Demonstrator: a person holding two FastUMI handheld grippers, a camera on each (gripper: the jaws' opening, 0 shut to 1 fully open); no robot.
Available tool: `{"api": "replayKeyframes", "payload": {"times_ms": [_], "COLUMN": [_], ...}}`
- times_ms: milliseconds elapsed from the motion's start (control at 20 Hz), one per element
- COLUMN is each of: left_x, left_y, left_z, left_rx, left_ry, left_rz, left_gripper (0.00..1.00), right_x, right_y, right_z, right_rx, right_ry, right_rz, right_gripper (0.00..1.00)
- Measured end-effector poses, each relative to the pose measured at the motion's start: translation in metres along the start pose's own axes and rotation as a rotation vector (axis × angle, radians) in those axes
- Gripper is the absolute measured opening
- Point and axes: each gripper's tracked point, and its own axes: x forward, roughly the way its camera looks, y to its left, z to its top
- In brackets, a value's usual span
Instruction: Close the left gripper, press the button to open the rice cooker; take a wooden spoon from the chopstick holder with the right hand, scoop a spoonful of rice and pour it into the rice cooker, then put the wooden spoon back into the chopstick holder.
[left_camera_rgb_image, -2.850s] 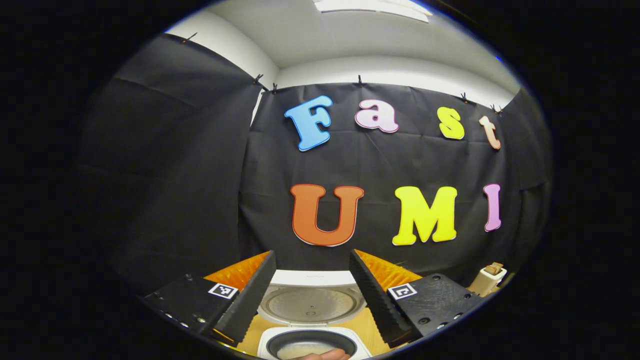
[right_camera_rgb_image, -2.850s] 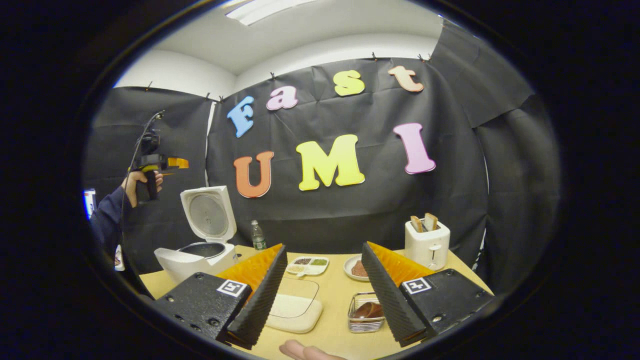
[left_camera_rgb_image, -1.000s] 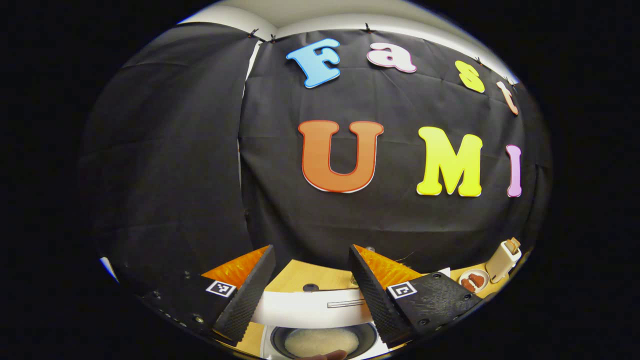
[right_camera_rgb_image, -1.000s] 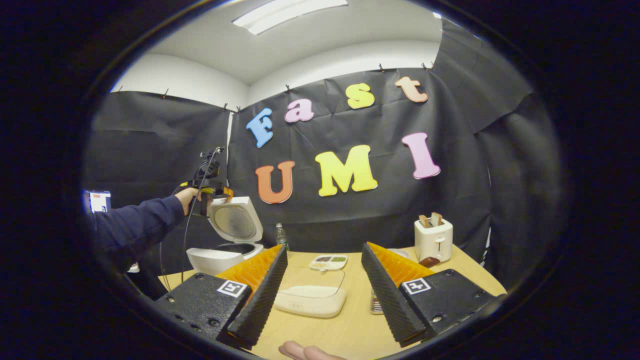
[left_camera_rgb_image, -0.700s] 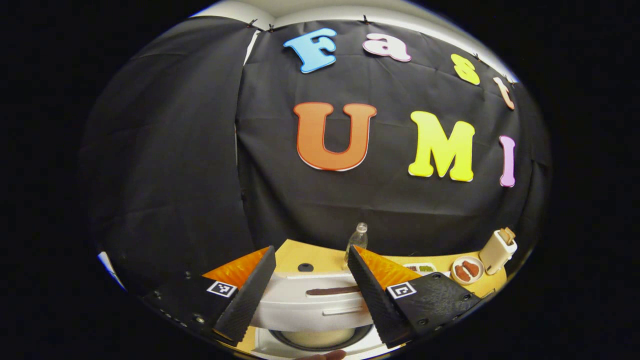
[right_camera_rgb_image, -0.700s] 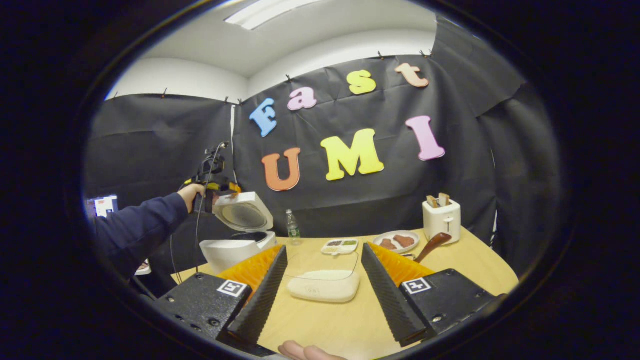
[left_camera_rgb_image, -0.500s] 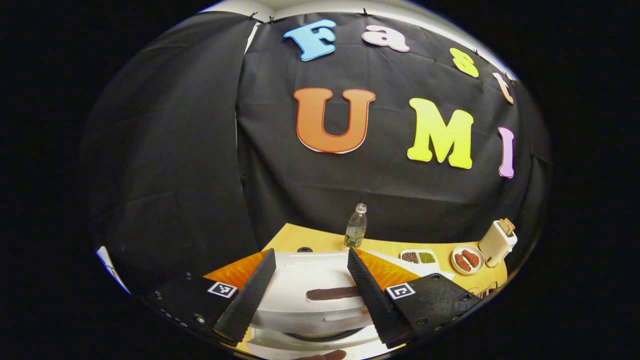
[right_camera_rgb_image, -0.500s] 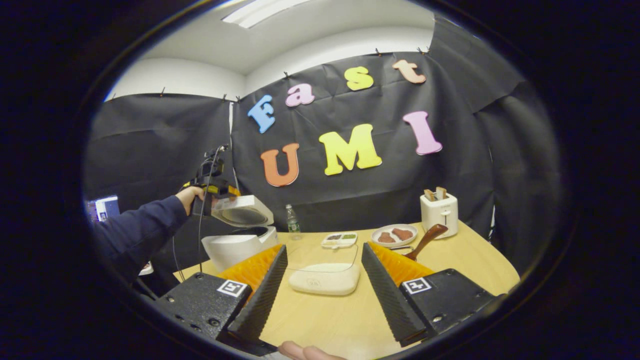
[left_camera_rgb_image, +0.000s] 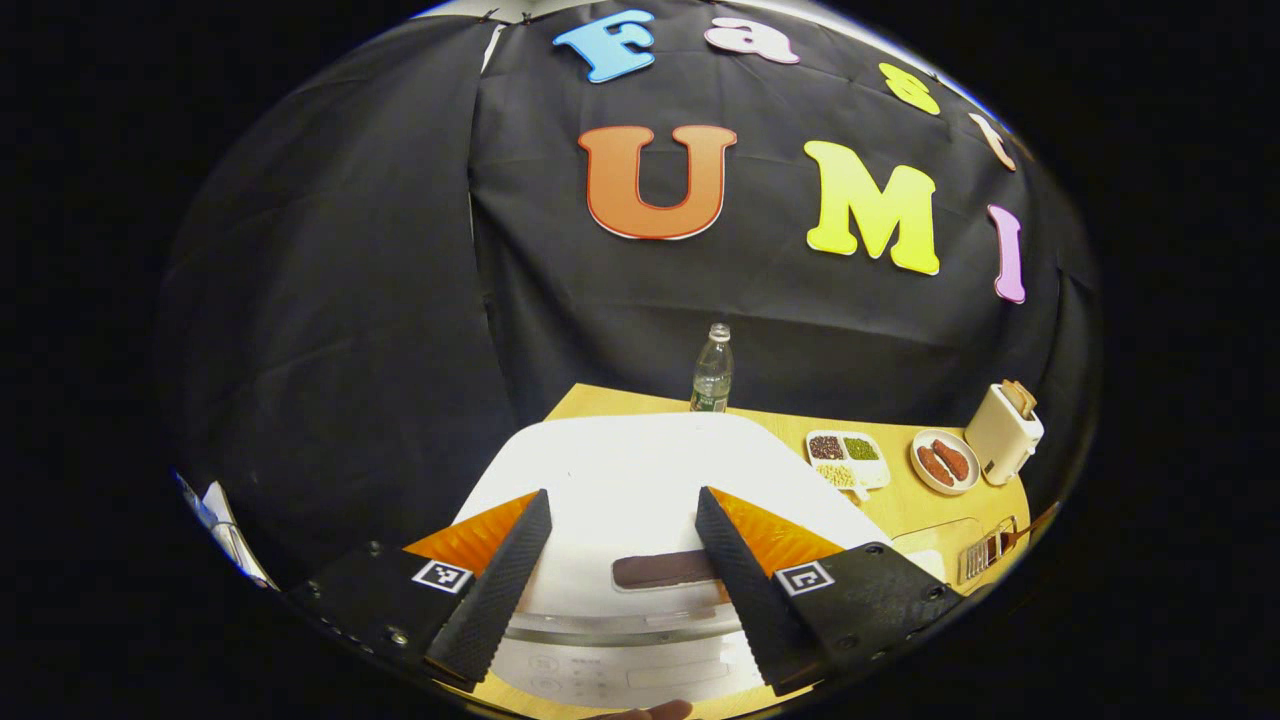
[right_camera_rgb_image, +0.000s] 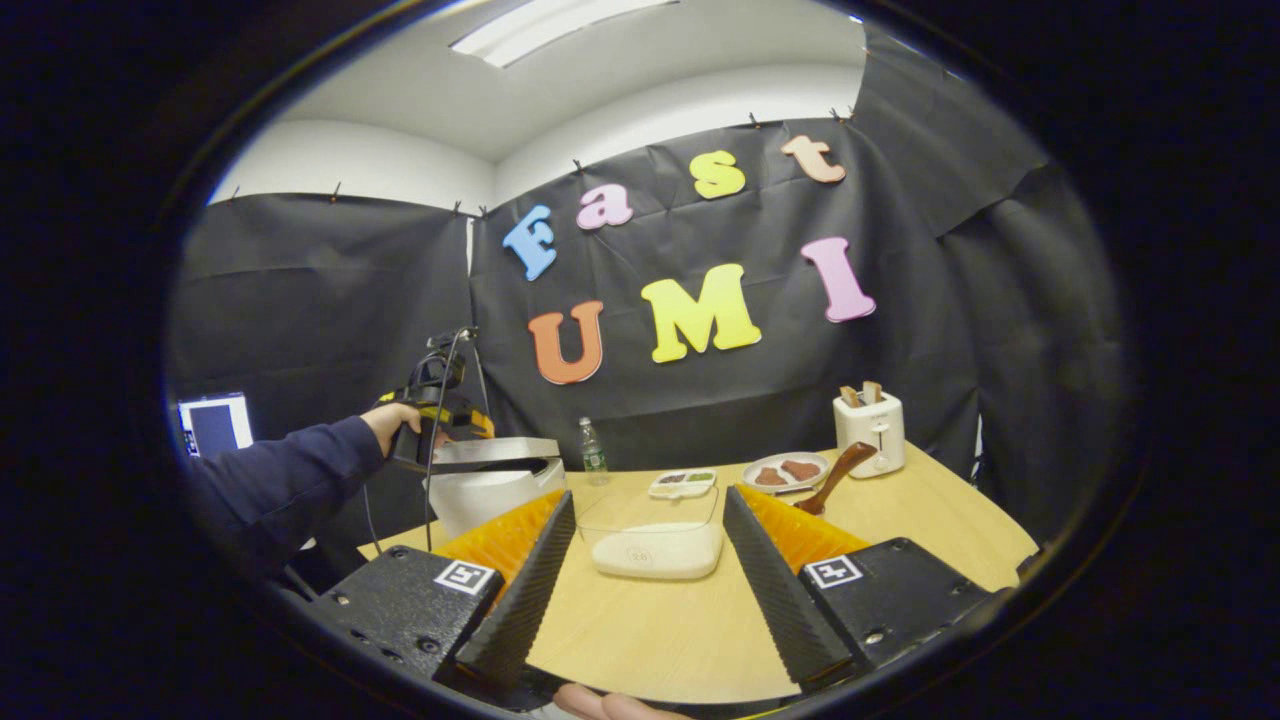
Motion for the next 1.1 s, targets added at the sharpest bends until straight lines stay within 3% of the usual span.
{"api": "replayKeyframes", "payload": {"times_ms": [400,750,1100], "left_x": [-0.012,-0.018,-0.015], "left_y": [-0.005,-0.006,-0.005], "left_z": [-0.041,-0.054,-0.054], "left_rx": [-0.001,0.04,0.026], "left_ry": [0.025,-0.051,-0.217], "left_rz": [-0.003,0.015,0.027], "left_gripper": [0.95,0.95,0.95], "right_x": [-0.018,-0.023,-0.012], "right_y": [0.022,0.062,0.096], "right_z": [-0.005,-0.013,-0.032], "right_rx": [-0.03,-0.107,-0.166], "right_ry": [-0.002,0.006,0.045], "right_rz": [0.003,0.029,0.051], "right_gripper": [0.97,0.97,0.97]}}
